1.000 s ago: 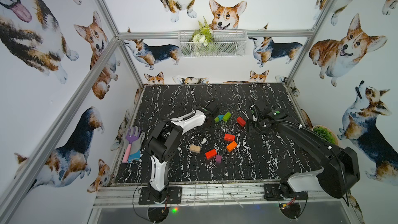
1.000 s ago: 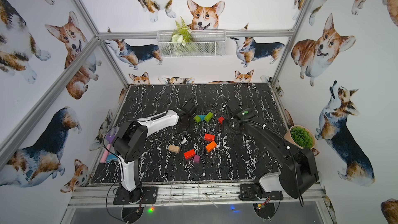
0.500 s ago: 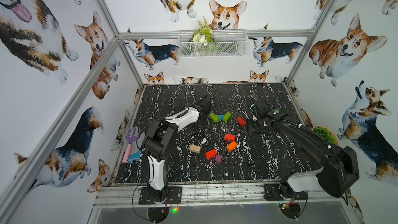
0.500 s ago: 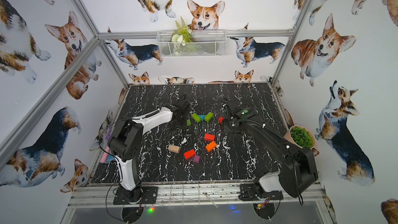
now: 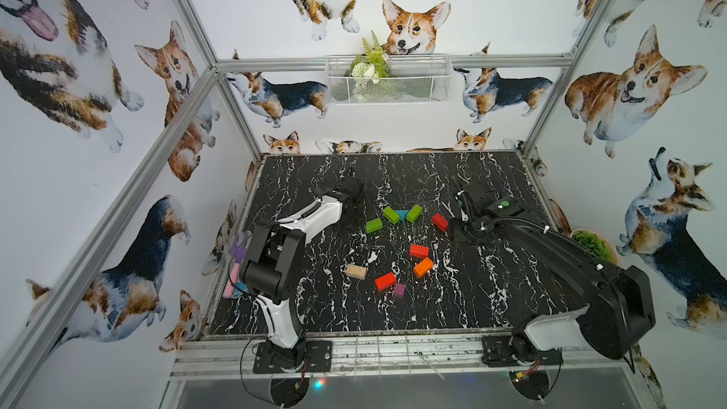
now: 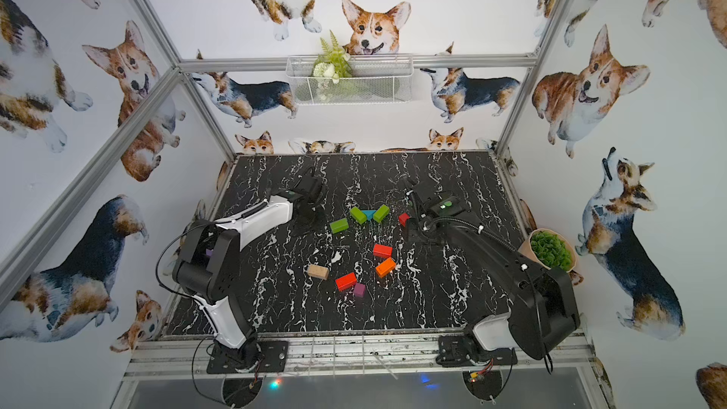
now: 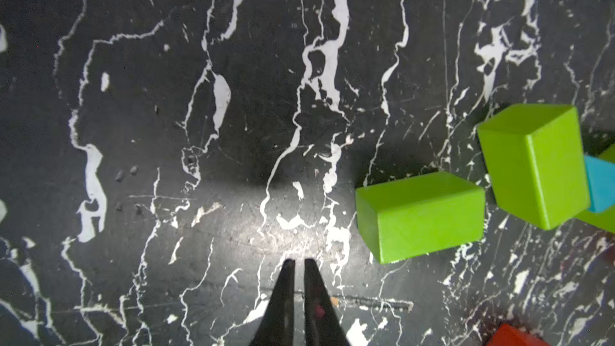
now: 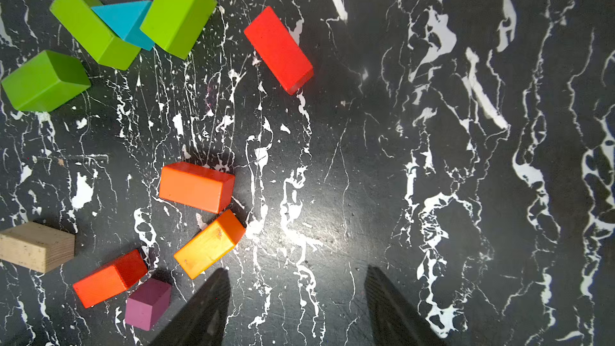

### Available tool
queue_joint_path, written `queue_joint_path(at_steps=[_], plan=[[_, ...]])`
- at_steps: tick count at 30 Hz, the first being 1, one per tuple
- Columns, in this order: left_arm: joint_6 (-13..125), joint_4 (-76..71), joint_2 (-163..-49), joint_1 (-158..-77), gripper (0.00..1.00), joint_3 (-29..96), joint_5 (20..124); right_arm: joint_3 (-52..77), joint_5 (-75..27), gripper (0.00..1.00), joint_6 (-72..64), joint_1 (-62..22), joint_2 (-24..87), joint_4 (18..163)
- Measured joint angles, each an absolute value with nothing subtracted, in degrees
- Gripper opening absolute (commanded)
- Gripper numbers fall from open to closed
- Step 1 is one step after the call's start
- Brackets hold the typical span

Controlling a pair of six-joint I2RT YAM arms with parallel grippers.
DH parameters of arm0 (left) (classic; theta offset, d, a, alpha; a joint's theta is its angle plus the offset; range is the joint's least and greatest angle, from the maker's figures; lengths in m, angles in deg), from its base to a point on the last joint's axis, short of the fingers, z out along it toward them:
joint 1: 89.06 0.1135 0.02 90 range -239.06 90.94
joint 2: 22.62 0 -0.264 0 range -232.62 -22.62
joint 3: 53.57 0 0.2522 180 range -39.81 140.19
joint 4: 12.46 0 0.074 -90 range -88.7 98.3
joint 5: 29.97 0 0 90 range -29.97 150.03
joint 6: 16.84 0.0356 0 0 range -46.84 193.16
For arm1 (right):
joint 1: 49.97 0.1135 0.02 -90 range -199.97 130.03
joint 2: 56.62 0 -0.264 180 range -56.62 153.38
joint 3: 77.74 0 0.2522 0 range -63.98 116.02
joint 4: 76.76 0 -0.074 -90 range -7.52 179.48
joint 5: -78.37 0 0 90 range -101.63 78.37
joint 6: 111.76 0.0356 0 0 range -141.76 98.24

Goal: Assemble a heart with building blocks
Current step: Assemble the building block at the center of the board.

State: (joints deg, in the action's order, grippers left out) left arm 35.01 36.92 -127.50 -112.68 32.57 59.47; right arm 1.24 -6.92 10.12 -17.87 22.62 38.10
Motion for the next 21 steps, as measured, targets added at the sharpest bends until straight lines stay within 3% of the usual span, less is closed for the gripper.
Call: queue_joint_path(at_steps=[21], plan=[[33.2,33.9,-132.9,-114.9,0.12,35.9,66.1,0.8,-6.9,0.67,10.1,-17.9,22.5,38.2]])
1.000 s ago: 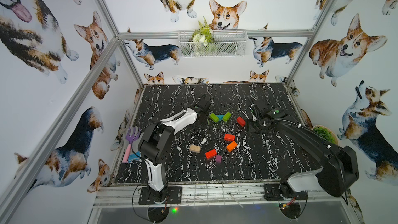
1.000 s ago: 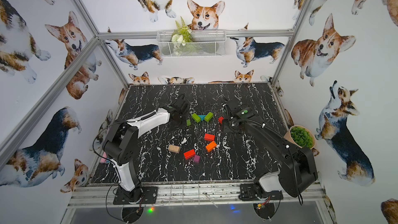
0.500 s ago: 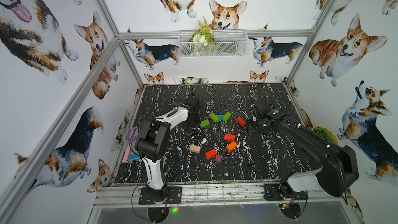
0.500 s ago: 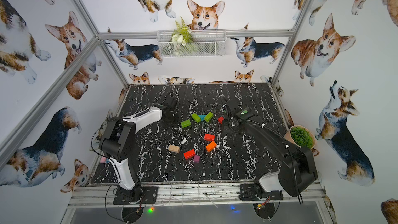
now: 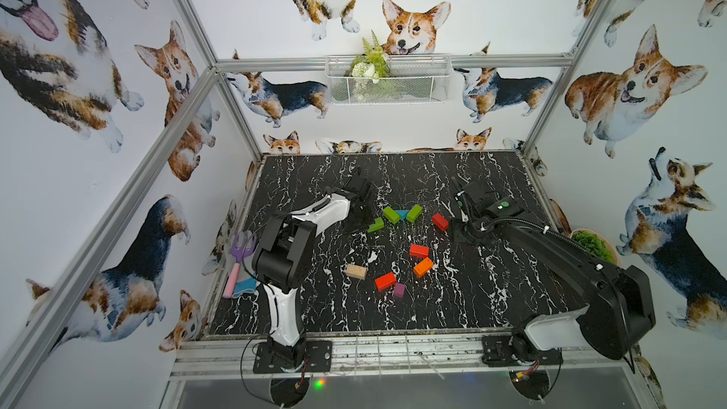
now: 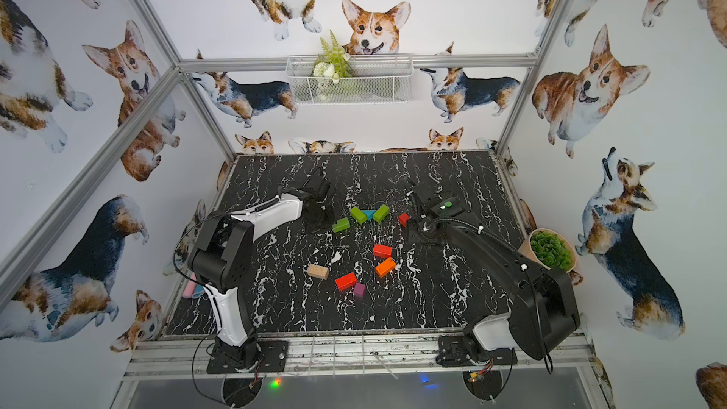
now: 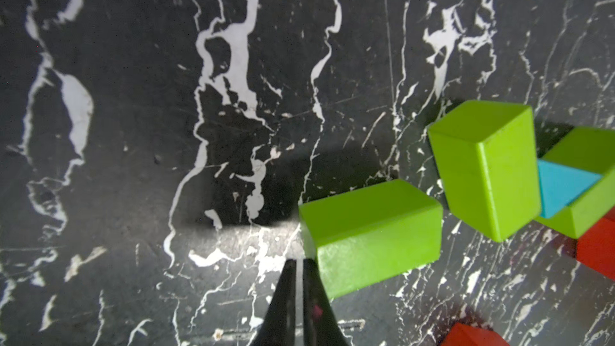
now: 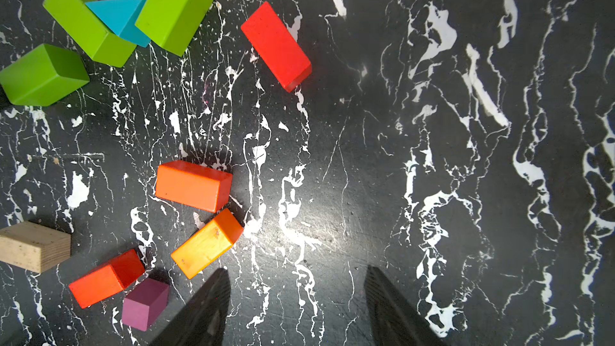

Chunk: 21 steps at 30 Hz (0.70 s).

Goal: Assemble a heart with building blocks
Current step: Assemble the building block at the center of the board.

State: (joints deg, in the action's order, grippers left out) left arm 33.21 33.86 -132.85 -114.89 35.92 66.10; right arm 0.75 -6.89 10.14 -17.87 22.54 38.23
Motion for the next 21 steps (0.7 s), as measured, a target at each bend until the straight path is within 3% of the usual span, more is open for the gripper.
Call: queue_joint_path(at_steps=[21], plan=[[32.2,33.9,-134.0,-116.9,0.13,37.3,66.9,0.2,-6.8,0.67,10.1,-17.9,22.2,38.3]])
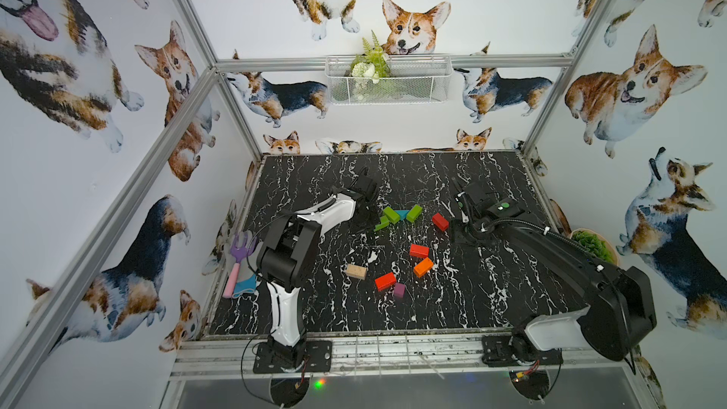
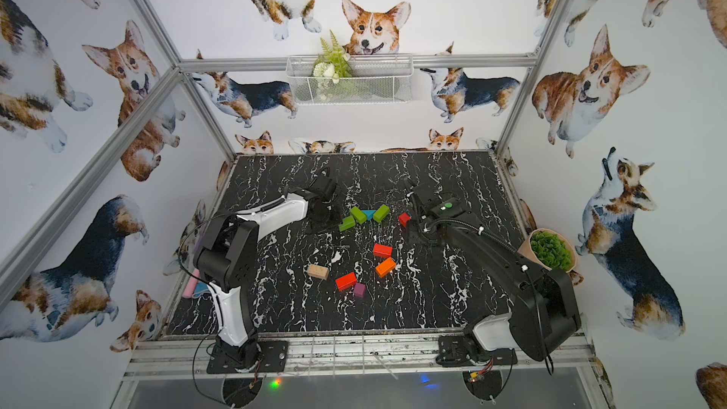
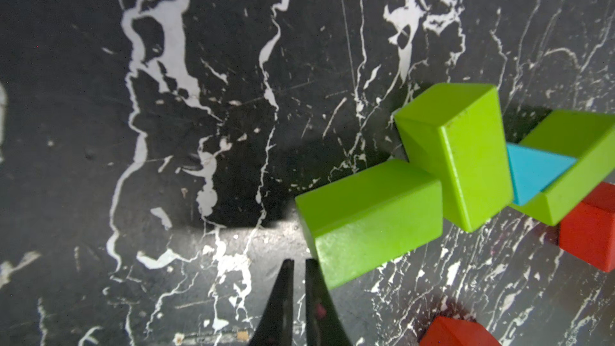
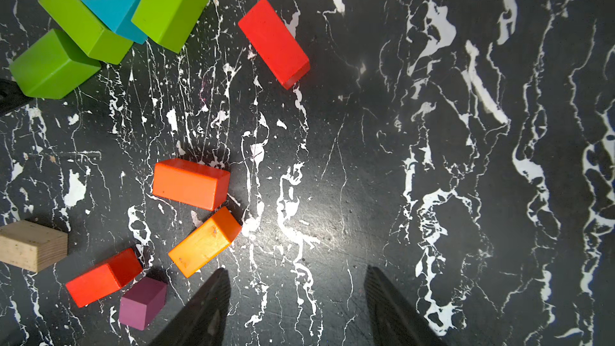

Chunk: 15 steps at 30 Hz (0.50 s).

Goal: Assemble a heart with building blocks
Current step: Assemble the building block at the center of the board.

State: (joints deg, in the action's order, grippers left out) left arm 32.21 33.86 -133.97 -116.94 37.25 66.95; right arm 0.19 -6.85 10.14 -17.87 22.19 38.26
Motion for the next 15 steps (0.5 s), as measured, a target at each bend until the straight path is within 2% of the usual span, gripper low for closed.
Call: queue_joint_path(at_steps=[15], plan=[[32.0,33.8,-133.9,-117.6,0.15,37.1,67.2,0.0,-6.8,0.67,10.1,-17.9,22.0,38.3]])
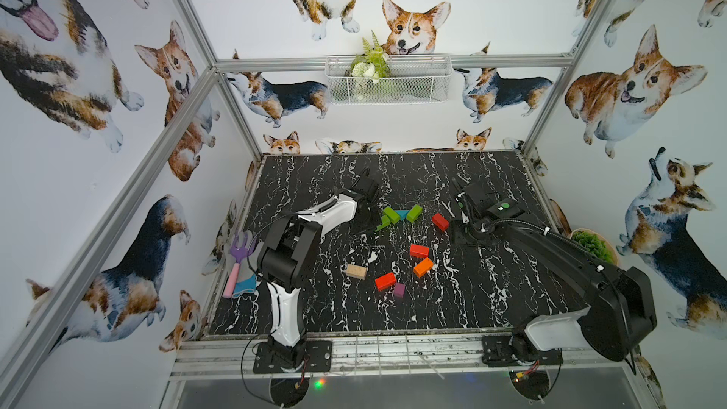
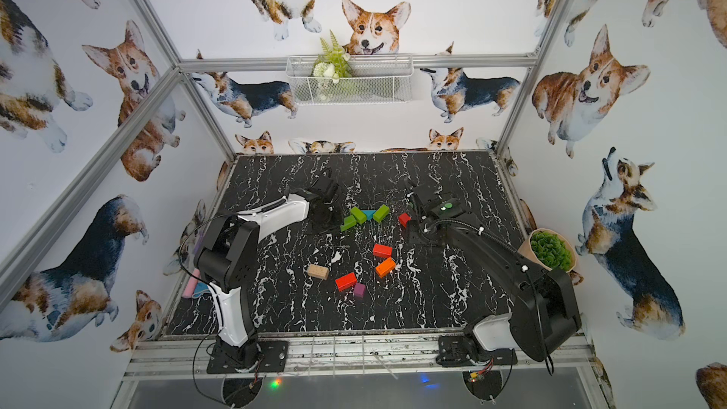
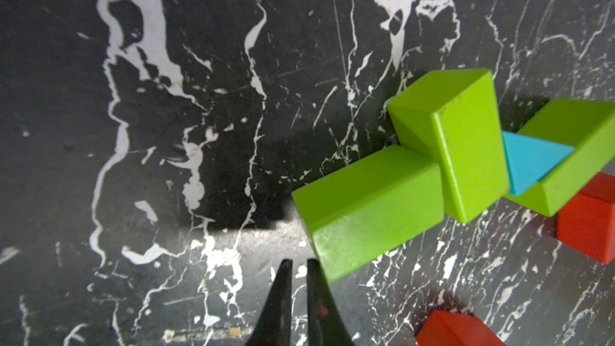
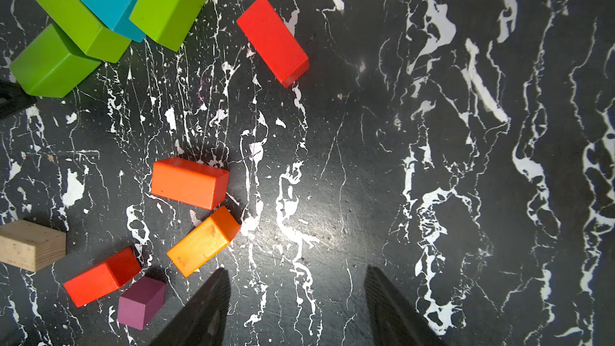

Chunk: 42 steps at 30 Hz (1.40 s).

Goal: Assemble a heart with building blocks
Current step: Assemble the building block at the center of the board.

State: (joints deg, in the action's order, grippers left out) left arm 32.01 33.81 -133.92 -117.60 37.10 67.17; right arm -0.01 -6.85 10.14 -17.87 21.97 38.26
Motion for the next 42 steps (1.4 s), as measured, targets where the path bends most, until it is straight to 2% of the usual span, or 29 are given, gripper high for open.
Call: queue_joint_path(at_steps=[19,21,24,28,33,42], plan=[[32.0,33.9,-133.7,-118.3,0.18,37.3,67.2,-0.1,-6.6,0.68,10.1,-17.9,21.8,38.3],[32.0,34.1,-132.8,-118.3,0.22,37.1,67.1,-0.1,-6.6,0.7,10.1,-17.9,21.8,38.3],[32.0,34.9,-130.4,-118.3,0.34,37.0,66.4,-0.1,-6.7,0.75,9.9,-18.1,22.7,38.3],[32.5,37.7,-124.1,-118.0,0.42,37.3,63.5,1.6,-7.4,0.81,8.2,-19.3,27.4,38.4],[34.2,40.7,-114.9,-116.3,0.45,37.5,60.6,6.4,-9.0,0.85,5.9,-21.2,35.5,40.1],[35.6,41.6,-103.1,-112.6,0.44,26.5,62.5,19.9,-11.7,0.78,-0.8,-26.0,54.0,42.3]])
